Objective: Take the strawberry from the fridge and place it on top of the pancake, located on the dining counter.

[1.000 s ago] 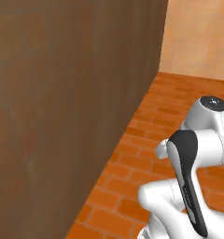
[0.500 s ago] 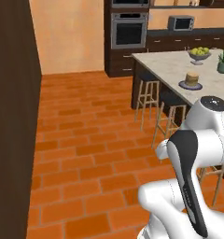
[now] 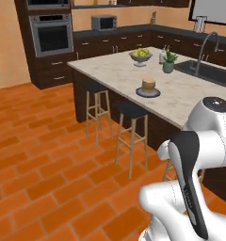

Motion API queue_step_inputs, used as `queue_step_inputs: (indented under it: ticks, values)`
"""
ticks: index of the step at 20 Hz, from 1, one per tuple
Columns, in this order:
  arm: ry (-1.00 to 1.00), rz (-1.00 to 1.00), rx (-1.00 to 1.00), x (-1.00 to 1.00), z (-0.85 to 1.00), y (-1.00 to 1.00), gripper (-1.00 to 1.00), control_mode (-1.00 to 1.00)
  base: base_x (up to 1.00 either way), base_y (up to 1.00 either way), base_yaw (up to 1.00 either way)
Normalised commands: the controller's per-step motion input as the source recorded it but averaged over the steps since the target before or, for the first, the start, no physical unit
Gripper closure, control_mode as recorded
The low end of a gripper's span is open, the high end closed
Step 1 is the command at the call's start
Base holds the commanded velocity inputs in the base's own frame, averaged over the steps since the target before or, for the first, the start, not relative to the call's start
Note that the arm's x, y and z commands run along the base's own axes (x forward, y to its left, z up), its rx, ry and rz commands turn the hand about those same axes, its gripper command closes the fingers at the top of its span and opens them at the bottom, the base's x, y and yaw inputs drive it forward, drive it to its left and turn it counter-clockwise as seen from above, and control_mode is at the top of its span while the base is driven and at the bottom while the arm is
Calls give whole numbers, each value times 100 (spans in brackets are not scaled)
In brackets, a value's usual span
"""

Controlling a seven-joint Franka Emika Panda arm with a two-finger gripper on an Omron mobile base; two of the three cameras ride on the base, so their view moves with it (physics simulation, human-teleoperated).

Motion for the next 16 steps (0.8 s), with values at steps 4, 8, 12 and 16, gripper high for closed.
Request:
queue_step_inputs:
  ticks: [4,8,12,16]
  values:
    - [0,0,0,0,0,0,100,100,65,74,-48]
    - [0,0,0,0,0,0,100,100,65,74,-57]
    - [0,0,0,0,0,0,100,100,72,64,-70]
    - [0,0,0,0,0,0,100,100,67,83,-64]
